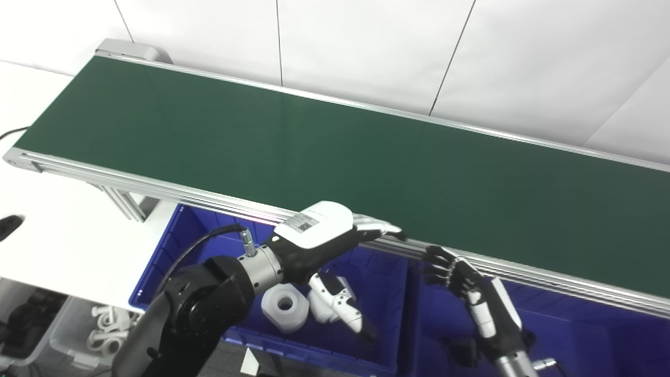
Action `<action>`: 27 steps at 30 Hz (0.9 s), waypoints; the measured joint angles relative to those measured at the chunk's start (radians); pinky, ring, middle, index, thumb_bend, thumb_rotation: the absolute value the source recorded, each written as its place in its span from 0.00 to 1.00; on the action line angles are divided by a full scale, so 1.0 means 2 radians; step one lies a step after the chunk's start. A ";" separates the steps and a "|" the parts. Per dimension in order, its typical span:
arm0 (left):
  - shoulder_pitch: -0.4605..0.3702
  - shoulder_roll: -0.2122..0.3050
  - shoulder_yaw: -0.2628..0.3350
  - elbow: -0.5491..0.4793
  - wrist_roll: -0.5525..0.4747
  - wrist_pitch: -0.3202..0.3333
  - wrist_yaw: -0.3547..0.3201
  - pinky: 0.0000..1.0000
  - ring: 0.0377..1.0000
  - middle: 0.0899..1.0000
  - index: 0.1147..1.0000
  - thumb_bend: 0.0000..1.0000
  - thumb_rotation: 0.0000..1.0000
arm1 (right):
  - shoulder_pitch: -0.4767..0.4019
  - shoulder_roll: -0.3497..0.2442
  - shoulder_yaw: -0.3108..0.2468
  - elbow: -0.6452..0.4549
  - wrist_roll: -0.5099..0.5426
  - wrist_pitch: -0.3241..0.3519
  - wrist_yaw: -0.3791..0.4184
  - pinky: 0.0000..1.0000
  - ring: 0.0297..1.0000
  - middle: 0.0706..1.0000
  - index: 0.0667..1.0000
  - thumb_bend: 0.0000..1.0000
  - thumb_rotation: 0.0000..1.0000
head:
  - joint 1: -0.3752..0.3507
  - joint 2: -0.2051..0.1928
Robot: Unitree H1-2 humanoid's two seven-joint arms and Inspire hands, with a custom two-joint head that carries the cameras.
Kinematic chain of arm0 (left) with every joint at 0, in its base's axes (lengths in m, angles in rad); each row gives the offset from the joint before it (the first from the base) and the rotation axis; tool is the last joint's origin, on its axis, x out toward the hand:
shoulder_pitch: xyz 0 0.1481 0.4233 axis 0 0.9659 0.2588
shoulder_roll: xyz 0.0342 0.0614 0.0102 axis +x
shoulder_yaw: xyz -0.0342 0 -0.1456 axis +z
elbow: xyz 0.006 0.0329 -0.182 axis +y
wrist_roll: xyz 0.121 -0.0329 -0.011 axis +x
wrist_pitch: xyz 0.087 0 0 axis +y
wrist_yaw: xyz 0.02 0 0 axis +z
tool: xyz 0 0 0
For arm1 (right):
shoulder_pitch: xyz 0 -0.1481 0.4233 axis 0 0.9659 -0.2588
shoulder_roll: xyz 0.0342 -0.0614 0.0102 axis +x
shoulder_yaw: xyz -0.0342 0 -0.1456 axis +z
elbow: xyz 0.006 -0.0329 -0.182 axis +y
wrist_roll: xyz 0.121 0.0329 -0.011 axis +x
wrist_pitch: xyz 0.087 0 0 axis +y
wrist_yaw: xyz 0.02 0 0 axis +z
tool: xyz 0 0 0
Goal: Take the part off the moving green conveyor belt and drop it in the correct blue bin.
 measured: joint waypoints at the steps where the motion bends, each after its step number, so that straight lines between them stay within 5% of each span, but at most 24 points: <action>1: 0.007 -0.016 0.009 0.009 -0.034 0.003 0.007 0.73 0.82 0.81 0.76 0.86 0.57 | 0.000 0.002 0.001 0.000 -0.006 0.000 -0.001 0.70 0.74 0.78 0.81 0.86 1.00 | -0.019 0.000; 6: 0.040 -0.100 0.056 0.130 -0.193 -0.030 0.074 0.73 0.79 0.79 0.77 0.81 0.62 | 0.001 0.024 0.008 -0.005 -0.035 0.000 -0.022 0.70 0.74 0.79 0.81 0.81 1.00 | -0.065 -0.011; 9: 0.041 -0.118 0.069 0.213 -0.221 -0.069 0.114 0.76 0.82 0.81 0.78 0.83 0.63 | 0.001 0.041 0.016 -0.008 -0.050 0.000 -0.035 0.71 0.74 0.79 0.80 0.81 1.00 | -0.084 -0.018; 15: 0.042 -0.104 0.083 0.320 -0.251 -0.129 0.139 0.88 0.92 0.90 0.85 0.81 0.68 | 0.009 0.060 0.018 -0.006 -0.079 0.000 -0.067 0.72 0.77 0.81 0.81 0.85 1.00 | -0.111 -0.034; 27: 0.041 -0.082 0.049 0.336 -0.248 -0.165 0.144 0.91 0.95 0.92 0.83 0.86 0.62 | 0.007 0.060 0.022 0.009 -0.089 0.000 -0.078 0.72 0.77 0.80 0.80 0.85 1.00 | -0.097 -0.046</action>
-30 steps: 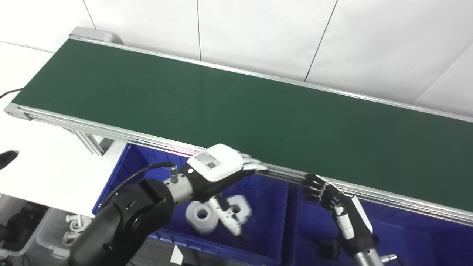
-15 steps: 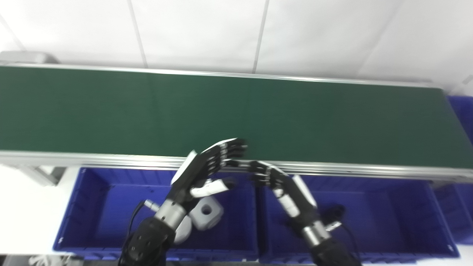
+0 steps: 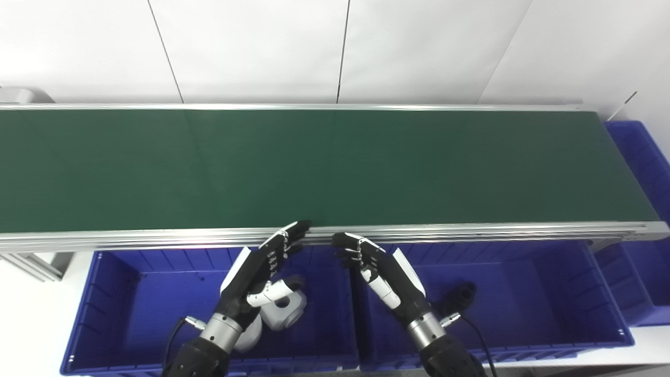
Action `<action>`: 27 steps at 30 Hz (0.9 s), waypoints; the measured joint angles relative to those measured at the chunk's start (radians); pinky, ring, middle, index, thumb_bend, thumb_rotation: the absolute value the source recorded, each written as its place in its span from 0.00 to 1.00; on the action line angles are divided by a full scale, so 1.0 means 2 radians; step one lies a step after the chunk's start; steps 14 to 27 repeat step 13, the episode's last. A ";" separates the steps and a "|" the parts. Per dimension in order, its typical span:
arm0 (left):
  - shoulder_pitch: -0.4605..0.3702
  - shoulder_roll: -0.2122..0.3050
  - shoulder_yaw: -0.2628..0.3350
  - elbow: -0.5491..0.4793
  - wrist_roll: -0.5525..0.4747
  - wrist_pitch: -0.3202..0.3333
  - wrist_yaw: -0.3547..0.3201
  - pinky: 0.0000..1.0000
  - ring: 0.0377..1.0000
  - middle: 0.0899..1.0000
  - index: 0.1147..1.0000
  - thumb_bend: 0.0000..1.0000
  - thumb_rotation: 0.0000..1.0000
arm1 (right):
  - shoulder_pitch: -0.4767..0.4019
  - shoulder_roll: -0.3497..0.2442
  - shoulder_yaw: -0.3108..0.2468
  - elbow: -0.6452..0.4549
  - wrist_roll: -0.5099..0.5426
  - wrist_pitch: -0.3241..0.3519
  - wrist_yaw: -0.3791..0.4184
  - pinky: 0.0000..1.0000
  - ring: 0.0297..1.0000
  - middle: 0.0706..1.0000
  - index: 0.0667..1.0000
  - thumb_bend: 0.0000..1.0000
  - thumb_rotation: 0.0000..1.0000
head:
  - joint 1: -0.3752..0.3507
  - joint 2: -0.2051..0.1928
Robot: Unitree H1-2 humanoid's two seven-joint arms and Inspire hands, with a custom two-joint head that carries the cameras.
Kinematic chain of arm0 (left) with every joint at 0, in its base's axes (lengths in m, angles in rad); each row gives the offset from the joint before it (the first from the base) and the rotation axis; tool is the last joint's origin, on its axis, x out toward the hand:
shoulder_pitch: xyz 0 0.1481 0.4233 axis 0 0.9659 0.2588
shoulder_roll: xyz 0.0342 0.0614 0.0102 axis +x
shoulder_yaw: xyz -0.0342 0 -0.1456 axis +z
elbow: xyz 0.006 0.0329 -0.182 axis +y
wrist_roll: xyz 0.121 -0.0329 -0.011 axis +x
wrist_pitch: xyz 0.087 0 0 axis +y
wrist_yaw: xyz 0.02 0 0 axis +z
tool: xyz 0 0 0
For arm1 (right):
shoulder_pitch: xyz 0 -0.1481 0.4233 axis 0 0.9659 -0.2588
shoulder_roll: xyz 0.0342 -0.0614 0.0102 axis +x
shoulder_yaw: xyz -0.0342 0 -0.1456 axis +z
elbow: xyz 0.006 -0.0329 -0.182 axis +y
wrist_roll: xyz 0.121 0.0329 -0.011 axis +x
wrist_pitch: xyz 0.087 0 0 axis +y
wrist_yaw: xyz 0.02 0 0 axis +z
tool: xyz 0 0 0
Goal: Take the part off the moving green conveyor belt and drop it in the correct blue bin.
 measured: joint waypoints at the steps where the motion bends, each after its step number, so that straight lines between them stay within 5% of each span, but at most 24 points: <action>1: 0.000 0.001 -0.002 0.000 0.000 0.000 0.000 0.91 0.96 0.93 0.84 0.86 0.62 | 0.000 0.000 0.000 0.001 0.000 0.000 -0.001 0.71 0.76 0.81 0.80 0.84 1.00 | 0.002 -0.002; 27: 0.000 0.012 -0.022 0.000 0.000 -0.001 0.004 0.91 0.93 0.91 0.84 0.85 0.60 | 0.005 -0.005 -0.003 0.010 -0.002 -0.024 -0.019 0.73 0.77 0.83 0.85 0.81 1.00 | 0.022 -0.012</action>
